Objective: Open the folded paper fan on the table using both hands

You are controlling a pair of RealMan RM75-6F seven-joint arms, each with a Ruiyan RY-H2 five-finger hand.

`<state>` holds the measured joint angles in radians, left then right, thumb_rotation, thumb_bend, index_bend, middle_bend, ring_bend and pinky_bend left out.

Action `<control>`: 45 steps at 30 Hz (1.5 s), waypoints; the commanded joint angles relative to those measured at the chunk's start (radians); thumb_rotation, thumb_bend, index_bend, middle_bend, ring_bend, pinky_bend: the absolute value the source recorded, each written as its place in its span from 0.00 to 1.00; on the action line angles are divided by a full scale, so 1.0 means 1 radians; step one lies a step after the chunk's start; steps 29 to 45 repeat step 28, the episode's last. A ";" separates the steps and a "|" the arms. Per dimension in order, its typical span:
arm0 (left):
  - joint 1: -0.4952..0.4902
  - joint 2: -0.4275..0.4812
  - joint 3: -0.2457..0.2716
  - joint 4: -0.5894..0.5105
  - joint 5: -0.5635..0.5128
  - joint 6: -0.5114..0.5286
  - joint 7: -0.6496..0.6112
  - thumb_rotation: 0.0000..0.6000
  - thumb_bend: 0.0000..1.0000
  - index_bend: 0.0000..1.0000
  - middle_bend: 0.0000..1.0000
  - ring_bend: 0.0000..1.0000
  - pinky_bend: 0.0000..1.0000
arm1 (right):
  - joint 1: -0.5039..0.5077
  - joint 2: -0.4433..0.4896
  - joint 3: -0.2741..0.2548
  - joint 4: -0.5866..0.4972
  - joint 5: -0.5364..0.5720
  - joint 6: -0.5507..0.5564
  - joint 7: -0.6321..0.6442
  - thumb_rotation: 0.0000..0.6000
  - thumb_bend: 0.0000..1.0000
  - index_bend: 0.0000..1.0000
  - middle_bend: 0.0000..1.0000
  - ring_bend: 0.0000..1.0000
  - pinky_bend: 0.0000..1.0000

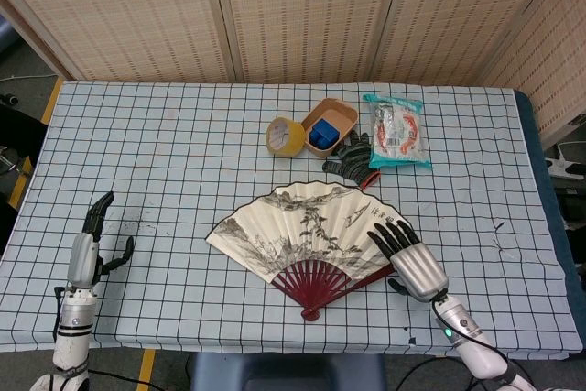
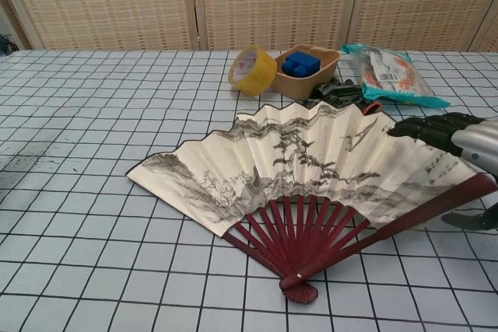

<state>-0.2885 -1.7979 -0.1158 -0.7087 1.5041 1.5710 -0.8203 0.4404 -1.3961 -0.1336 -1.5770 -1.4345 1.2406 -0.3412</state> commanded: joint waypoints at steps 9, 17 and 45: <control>0.040 0.229 0.074 -0.312 0.069 0.013 0.216 1.00 0.45 0.00 0.00 0.00 0.08 | -0.071 0.084 0.014 -0.045 -0.025 0.051 0.127 1.00 0.13 0.00 0.00 0.00 0.00; 0.095 0.510 0.176 -0.644 0.147 0.007 0.735 1.00 0.45 0.00 0.00 0.00 0.06 | -0.254 0.133 -0.005 -0.029 -0.102 0.334 0.091 1.00 0.13 0.00 0.00 0.00 0.00; 0.134 0.569 0.148 -0.787 0.100 0.009 0.969 1.00 0.45 0.00 0.00 0.00 0.05 | -0.287 0.134 0.059 0.023 -0.126 0.367 0.166 1.00 0.13 0.00 0.00 0.00 0.00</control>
